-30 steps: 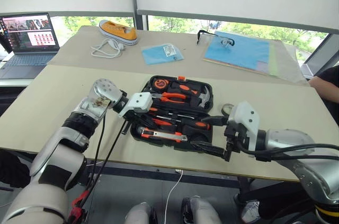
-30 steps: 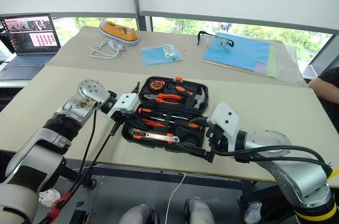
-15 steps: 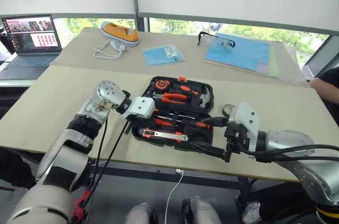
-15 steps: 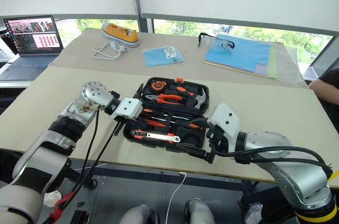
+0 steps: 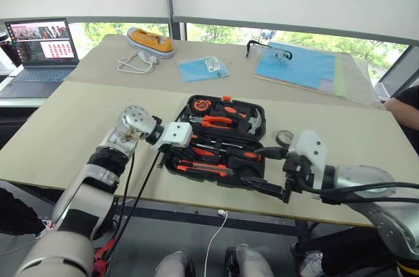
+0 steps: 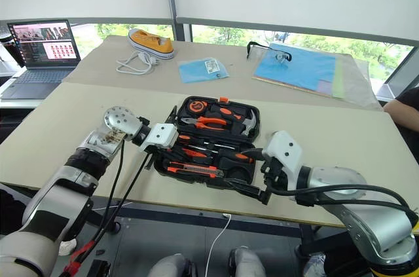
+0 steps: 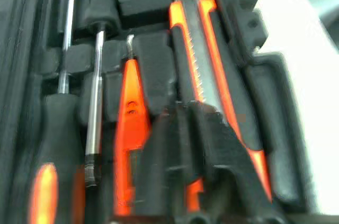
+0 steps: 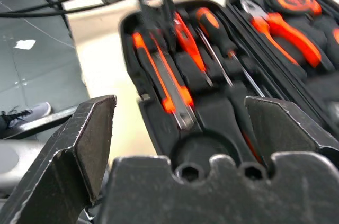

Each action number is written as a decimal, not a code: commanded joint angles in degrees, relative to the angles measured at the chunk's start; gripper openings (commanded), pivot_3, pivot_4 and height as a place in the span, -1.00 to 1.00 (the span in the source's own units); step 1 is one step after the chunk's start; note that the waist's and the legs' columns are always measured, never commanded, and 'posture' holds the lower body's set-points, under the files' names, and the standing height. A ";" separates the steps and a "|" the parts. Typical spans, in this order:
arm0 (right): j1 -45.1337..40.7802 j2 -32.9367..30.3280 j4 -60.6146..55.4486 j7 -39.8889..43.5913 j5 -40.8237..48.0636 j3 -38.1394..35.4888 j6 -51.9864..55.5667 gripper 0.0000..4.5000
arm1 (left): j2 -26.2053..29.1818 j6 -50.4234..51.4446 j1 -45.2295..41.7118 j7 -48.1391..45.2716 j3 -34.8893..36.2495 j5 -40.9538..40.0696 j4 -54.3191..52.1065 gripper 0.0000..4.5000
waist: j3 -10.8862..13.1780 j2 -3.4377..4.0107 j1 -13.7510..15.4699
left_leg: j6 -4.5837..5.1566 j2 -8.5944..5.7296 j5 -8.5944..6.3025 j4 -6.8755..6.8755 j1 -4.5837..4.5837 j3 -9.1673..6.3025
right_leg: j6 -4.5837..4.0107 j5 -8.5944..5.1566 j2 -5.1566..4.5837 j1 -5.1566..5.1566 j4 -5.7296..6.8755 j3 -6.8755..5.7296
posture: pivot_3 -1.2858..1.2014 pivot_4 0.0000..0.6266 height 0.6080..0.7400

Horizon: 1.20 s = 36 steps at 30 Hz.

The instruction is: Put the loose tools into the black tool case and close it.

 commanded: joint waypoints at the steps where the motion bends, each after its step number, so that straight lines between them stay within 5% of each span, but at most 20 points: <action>1: 3.88 -2.17 -0.10 1.30 2.51 -9.12 0.96 1.00 | 4.28 13.61 0.98 0.27 8.10 -10.15 -13.78 -0.05 | 0.02 -0.03 -0.09 | 0.00 0.00 0.00 0.00 -0.01 -0.01 | 0.00 0.00 -0.01 -0.01 0.00 -0.01 | 0.03 -0.52 0.67; 6: 4.59 -5.05 6.56 3.28 -1.60 -9.08 -2.20 1.00 | 4.51 23.64 5.75 8.35 16.22 -17.69 -26.91 0.79 | 0.01 0.01 -0.20 | -0.01 0.03 0.00 -0.02 0.17 0.00 | 0.05 -0.03 -0.11 0.11 0.00 0.11 | 0.03 -0.52 0.67; 8: 1.38 -5.84 11.74 4.13 -4.79 -5.89 -4.48 1.00 | 4.06 26.08 7.05 11.25 17.71 -18.80 -29.68 0.95 | 0.01 0.01 -0.22 | -0.01 0.03 0.00 -0.01 0.26 -0.03 | 0.07 -0.04 -0.10 0.25 -0.01 0.09 | 0.03 -0.52 0.67; 17: -21.95 -0.60 44.01 6.75 -23.26 13.36 -17.24 1.00 | 5.53 30.92 10.63 13.61 17.37 -20.20 -36.88 0.95 | 0.06 0.01 -1.11 | -0.18 0.05 0.09 -0.10 0.54 -0.01 | 0.05 -0.05 -0.10 0.42 0.03 0.19 | 0.03 -0.52 0.67; 22: -29.38 3.90 57.40 7.63 -29.33 17.73 -22.91 1.00 | 6.34 29.71 12.27 14.13 17.44 -19.64 -38.39 0.95 | 0.10 0.08 -1.37 | -0.24 0.04 0.13 -0.14 0.36 0.04 | -0.04 -0.08 -0.07 0.25 0.03 0.08 | 0.03 -0.52 0.67; 35: -34.11 9.30 65.99 11.36 -34.10 18.04 -31.71 -0.98 | 10.09 23.69 17.49 12.14 14.14 -15.58 -41.27 1.00 | 0.16 0.28 -1.55 | -0.30 0.03 0.16 -0.12 0.25 0.11 | -0.02 -0.08 -0.12 0.11 0.12 0.09 | 0.03 -0.52 0.67; 36: -33.28 8.60 63.07 13.04 -32.80 17.30 -30.69 -1.00 | 10.56 22.52 18.03 11.42 13.60 -14.94 -41.23 1.00 | 0.17 0.30 -1.58 | -0.31 0.04 0.17 -0.12 0.26 0.11 | -0.03 -0.08 -0.14 0.10 0.12 0.10 | 0.03 -0.52 0.67</action>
